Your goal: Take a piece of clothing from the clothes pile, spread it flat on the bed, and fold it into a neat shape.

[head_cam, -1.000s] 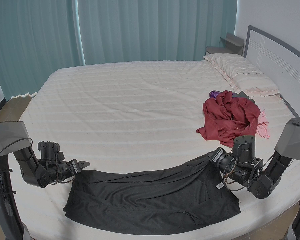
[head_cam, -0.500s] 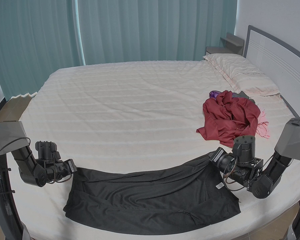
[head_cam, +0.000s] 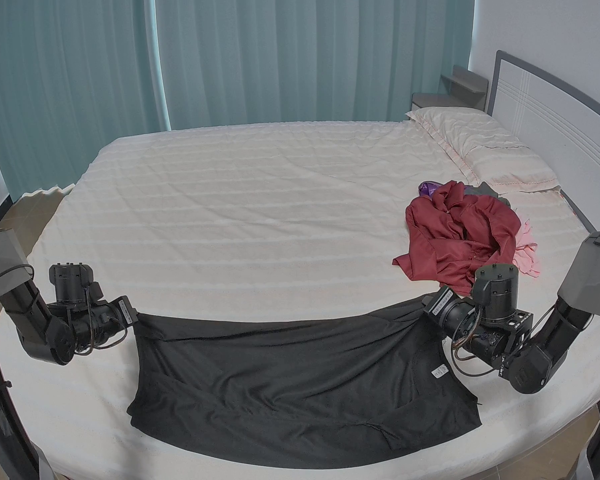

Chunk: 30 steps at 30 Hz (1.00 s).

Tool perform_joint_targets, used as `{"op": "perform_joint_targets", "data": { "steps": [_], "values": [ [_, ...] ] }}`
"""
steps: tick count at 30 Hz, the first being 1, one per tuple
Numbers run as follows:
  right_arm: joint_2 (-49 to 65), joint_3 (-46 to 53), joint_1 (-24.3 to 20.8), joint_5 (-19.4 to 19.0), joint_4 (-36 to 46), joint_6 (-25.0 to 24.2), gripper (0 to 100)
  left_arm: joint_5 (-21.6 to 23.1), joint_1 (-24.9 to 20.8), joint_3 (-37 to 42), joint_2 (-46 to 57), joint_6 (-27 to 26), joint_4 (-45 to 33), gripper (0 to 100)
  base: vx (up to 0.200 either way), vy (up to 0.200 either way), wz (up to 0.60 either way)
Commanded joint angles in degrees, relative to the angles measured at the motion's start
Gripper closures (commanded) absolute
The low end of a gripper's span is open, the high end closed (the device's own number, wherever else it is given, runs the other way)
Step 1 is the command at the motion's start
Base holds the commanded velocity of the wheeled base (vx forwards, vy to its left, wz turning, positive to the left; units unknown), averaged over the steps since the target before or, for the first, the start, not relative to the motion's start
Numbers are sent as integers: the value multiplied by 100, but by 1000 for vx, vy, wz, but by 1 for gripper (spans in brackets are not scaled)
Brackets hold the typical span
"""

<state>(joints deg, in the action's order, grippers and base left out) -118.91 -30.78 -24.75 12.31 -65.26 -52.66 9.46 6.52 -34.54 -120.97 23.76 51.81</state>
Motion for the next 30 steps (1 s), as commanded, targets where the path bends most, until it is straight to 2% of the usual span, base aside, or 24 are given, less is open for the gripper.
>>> {"op": "perform_joint_targets", "data": {
  "steps": [1,6,17,21,30],
  "values": [
    [140,11,23,8,-13,2,100,-23,112,26,64,6,-22,100,0,0,0],
    [210,230,23,-36,48,81,100,-6,235,246,56,6,-338,100,0,0,0],
    [210,863,-144,-97,66,107,100,30,227,667,231,-82,-365,100,0,0,0],
    [201,1285,-285,-97,4,116,100,38,227,1081,231,-381,-356,100,0,0,0],
    [-177,1628,-426,-97,4,177,100,47,200,1371,161,-504,-365,100,0,0,0]
  ]
}}
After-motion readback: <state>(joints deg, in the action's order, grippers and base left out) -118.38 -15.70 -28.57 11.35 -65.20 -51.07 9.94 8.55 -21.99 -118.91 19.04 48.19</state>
